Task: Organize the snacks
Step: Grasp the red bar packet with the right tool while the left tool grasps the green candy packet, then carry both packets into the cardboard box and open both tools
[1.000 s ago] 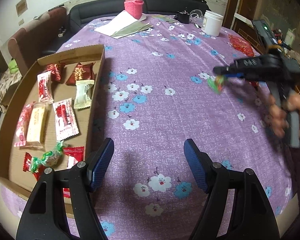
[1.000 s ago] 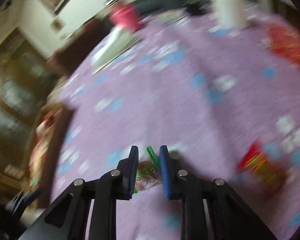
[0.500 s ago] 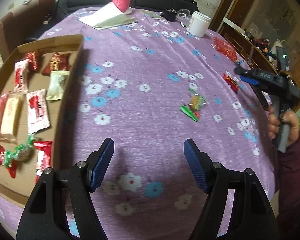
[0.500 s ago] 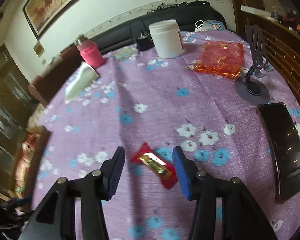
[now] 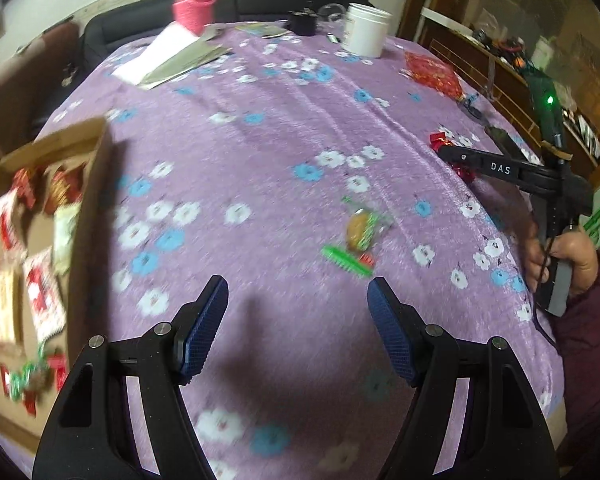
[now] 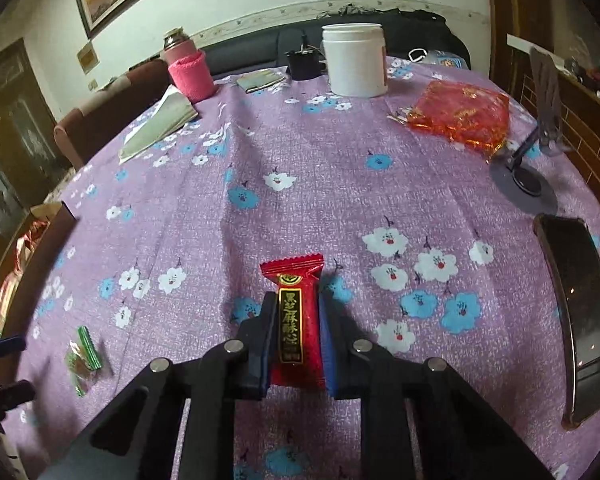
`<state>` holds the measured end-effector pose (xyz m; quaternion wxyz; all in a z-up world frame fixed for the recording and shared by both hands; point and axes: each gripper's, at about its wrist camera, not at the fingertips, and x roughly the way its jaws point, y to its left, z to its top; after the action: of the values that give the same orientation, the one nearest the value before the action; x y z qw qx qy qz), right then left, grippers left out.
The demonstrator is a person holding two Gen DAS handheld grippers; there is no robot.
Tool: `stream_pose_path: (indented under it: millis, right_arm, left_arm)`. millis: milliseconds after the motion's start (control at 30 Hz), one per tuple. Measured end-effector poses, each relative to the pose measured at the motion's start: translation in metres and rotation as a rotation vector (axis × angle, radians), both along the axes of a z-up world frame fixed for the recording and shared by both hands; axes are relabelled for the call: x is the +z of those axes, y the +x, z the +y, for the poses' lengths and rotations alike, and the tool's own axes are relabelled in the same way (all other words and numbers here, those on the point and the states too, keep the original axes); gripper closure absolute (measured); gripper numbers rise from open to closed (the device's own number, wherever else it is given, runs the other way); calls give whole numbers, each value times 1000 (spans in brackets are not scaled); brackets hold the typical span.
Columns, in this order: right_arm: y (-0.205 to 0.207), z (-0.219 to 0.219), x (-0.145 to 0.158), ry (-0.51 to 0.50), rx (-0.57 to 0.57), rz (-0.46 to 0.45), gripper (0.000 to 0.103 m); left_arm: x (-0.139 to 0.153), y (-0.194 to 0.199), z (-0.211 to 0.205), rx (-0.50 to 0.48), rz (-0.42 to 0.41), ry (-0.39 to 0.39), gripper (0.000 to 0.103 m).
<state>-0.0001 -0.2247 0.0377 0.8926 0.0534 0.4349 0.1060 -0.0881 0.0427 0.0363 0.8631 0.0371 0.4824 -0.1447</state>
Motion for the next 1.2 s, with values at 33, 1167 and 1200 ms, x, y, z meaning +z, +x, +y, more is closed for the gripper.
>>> stream_pose_path:
  millis: [33, 1167, 1200]
  right_arm:
    - [-1, -1, 0, 5, -8, 0, 81]
    - [-14, -29, 18, 230, -170, -20, 81]
    - [-18, -23, 22, 256, -157, -18, 81]
  left_arm:
    - [-1, 5, -9, -23, -7, 12, 30]
    - [36, -9, 70, 110, -109, -258, 74]
    - [40, -14, 81, 129, -123, -259, 74]
